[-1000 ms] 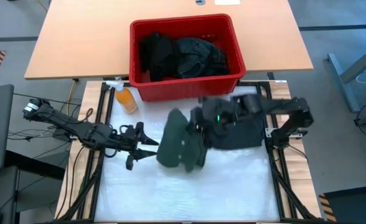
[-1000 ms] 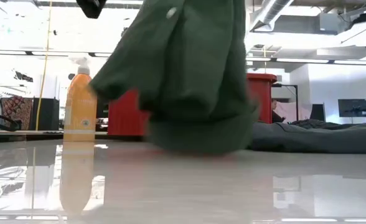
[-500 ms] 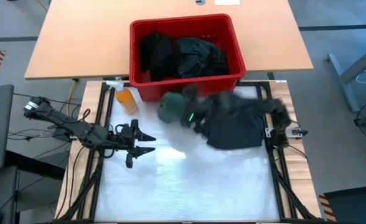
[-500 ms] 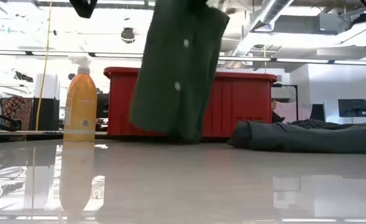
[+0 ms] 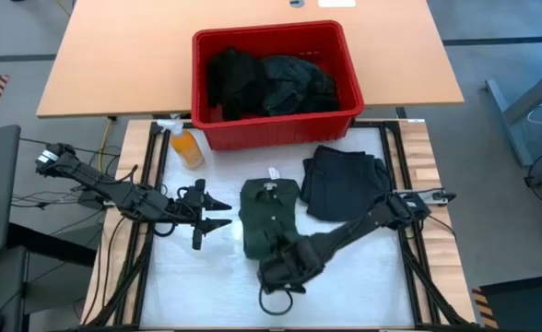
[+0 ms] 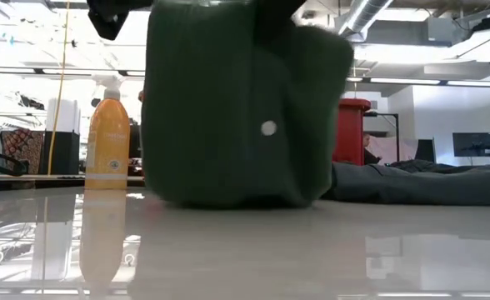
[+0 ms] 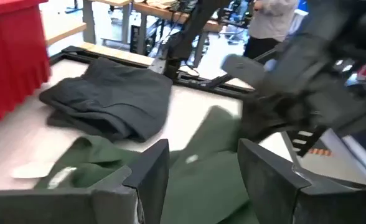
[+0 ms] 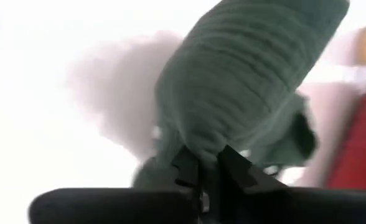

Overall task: Fold Laundry from Bin
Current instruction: Stack the green polo shirt on top of the black short

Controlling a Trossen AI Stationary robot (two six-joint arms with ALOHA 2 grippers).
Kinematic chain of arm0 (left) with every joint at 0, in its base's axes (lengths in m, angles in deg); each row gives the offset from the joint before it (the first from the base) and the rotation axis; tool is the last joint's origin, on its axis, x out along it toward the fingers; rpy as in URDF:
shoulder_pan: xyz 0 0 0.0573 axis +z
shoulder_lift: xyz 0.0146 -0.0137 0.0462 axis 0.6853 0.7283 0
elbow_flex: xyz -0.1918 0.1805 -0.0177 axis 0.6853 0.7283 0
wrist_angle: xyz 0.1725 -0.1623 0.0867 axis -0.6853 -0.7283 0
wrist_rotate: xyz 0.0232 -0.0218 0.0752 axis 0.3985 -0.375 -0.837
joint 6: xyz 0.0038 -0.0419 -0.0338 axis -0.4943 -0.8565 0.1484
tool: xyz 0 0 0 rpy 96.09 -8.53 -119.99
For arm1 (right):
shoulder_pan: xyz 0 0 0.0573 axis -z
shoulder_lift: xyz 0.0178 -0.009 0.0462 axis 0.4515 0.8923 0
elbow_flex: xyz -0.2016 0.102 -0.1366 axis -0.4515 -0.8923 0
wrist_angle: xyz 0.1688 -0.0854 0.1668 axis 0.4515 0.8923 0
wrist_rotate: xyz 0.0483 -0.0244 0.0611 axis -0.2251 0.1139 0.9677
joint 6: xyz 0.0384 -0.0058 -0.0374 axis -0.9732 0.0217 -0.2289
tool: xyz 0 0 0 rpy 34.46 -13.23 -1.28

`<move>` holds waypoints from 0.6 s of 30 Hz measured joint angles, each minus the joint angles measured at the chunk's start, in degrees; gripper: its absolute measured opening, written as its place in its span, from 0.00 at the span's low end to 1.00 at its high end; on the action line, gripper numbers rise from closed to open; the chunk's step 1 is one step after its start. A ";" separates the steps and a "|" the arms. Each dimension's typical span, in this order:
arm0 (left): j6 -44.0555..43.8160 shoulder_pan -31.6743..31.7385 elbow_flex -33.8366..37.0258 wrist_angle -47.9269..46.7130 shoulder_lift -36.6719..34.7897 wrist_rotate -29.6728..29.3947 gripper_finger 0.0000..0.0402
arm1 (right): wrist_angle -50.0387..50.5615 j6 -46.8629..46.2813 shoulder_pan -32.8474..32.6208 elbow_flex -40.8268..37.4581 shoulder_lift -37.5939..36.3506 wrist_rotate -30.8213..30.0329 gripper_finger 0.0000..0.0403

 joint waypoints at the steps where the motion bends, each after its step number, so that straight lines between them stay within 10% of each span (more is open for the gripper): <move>1: 0.33 0.13 0.00 0.06 0.00 0.00 0.45 | 0.33 -2.52 -0.23 0.18 0.42 1.18 0.17; 10: 1.00 3.58 -0.03 -1.79 2.33 5.09 0.45 | 5.05 -22.72 -0.97 0.05 -0.71 18.27 0.60; 18: 2.88 5.36 -0.03 2.28 13.12 19.30 0.45 | 5.75 -48.99 -6.93 0.07 -2.38 22.32 0.70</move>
